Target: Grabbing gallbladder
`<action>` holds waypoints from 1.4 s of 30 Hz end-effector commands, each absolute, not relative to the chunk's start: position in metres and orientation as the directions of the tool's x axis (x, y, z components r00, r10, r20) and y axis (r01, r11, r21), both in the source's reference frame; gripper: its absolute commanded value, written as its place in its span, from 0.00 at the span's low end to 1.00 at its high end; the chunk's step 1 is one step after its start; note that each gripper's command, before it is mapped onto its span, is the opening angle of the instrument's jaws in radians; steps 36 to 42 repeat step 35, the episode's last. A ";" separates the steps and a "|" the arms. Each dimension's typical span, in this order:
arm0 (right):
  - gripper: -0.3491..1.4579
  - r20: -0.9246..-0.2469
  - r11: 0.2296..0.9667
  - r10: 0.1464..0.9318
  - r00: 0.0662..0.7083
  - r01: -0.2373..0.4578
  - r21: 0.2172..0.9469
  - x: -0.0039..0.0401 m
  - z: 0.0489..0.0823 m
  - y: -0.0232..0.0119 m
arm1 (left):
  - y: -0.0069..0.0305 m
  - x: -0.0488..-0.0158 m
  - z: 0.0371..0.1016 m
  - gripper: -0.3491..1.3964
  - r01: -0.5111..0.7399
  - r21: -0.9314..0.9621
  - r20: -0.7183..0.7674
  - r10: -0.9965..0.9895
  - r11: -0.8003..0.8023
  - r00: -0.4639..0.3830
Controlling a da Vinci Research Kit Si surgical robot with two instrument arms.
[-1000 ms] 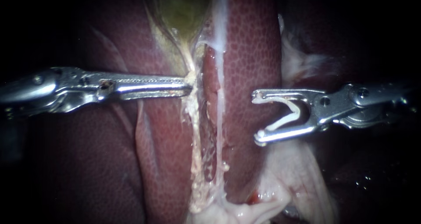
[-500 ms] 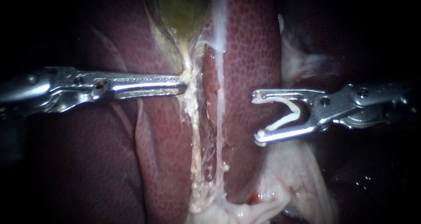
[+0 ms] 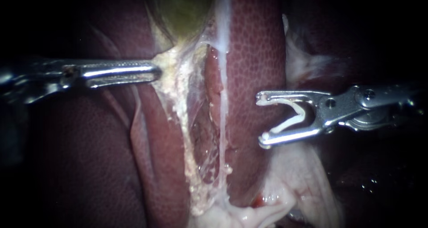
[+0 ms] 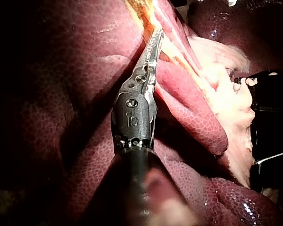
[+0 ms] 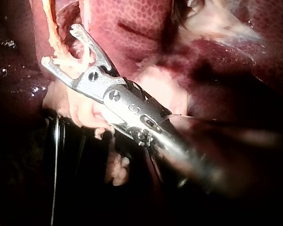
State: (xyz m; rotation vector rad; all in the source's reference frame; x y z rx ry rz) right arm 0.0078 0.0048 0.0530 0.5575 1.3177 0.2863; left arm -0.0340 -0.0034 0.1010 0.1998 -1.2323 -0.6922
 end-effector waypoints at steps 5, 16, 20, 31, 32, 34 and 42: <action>0.51 -0.831 0.836 0.501 0.241 0.112 0.537 0.0078 0.0530 0.0048 | -0.0030 -0.0334 0.1003 0.00 0.382 0.506 0.794 -0.591 0.773 0.144; 0.51 -0.831 0.836 0.501 0.241 0.112 0.537 0.0078 0.0530 0.0048 | -0.0029 -0.0332 0.1002 0.00 0.385 0.506 0.793 -0.592 0.772 0.144; 0.51 -0.831 0.836 0.501 0.241 0.112 0.537 0.0078 0.0530 0.0048 | -0.0029 -0.0331 0.1001 0.00 0.385 0.506 0.793 -0.592 0.772 0.144; 0.51 -0.831 0.836 0.502 0.241 0.111 0.537 0.0078 0.0530 0.0048 | -0.0030 -0.0331 0.1001 0.00 0.386 0.506 0.793 -0.592 0.772 0.144; 0.51 -0.831 0.836 0.502 0.241 0.111 0.537 0.0078 0.0530 0.0048 | -0.0030 -0.0331 0.1001 0.00 0.386 0.506 0.793 -0.592 0.772 0.144; 0.51 -0.834 0.839 0.497 0.241 0.113 0.532 0.0079 0.0530 0.0048 | -0.0030 -0.0331 0.1001 0.00 0.386 0.506 0.793 -0.592 0.771 0.144; 0.51 -0.834 0.839 0.497 0.241 0.113 0.532 0.0078 0.0530 0.0048 | -0.0030 -0.0331 0.1001 0.00 0.386 0.506 0.793 -0.592 0.771 0.144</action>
